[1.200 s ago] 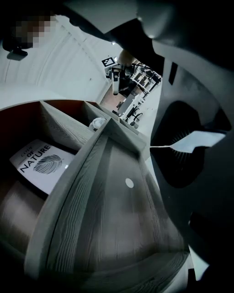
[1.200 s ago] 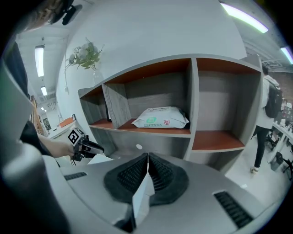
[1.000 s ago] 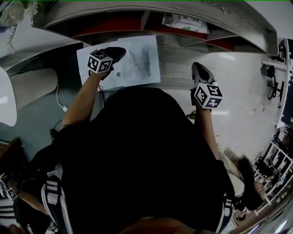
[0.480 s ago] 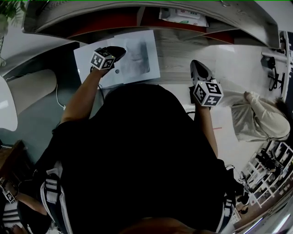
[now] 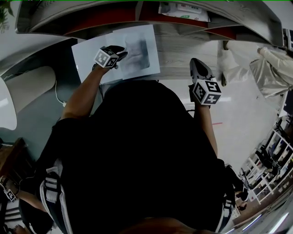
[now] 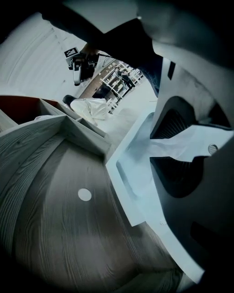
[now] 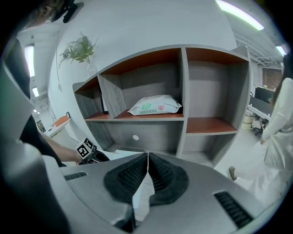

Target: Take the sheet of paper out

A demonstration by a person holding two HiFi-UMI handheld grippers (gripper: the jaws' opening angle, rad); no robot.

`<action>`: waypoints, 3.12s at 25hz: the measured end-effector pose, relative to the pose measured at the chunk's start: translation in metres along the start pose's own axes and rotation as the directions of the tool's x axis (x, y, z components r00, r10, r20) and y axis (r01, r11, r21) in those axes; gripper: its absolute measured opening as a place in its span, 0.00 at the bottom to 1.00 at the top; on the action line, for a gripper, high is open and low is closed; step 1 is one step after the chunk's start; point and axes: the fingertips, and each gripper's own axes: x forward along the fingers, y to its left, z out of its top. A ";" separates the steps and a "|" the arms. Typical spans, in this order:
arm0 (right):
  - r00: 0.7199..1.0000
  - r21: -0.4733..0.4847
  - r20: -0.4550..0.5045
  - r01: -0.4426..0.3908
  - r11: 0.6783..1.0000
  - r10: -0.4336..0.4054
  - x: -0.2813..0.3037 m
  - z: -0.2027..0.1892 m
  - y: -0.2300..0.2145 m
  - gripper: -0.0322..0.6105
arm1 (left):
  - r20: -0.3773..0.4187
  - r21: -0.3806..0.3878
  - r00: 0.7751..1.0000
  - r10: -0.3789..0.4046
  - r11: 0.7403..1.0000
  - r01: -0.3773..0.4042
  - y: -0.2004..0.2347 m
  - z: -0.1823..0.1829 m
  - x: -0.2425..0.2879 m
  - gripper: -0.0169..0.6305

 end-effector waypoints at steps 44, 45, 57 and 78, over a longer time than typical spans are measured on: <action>0.997 0.063 -0.071 0.036 0.997 -0.031 -0.007 -0.038 -0.026 0.07 | -0.245 -0.147 0.962 0.118 0.977 -0.157 0.039 -0.071 0.077 0.23; 0.997 0.063 -0.069 0.035 0.997 -0.030 -0.007 -0.038 -0.025 0.07 | -0.244 -0.150 0.961 0.127 0.975 -0.166 0.040 -0.071 0.077 0.22; 0.997 0.073 -0.069 0.039 0.997 -0.034 -0.014 -0.048 -0.024 0.07 | -0.223 -0.200 0.957 0.187 0.952 -0.232 0.052 -0.071 0.075 0.09; 0.999 0.075 -0.039 0.025 0.997 -0.022 -0.024 -0.051 -0.019 0.07 | -0.155 -0.367 0.973 0.170 0.905 -0.216 0.057 -0.064 0.057 0.06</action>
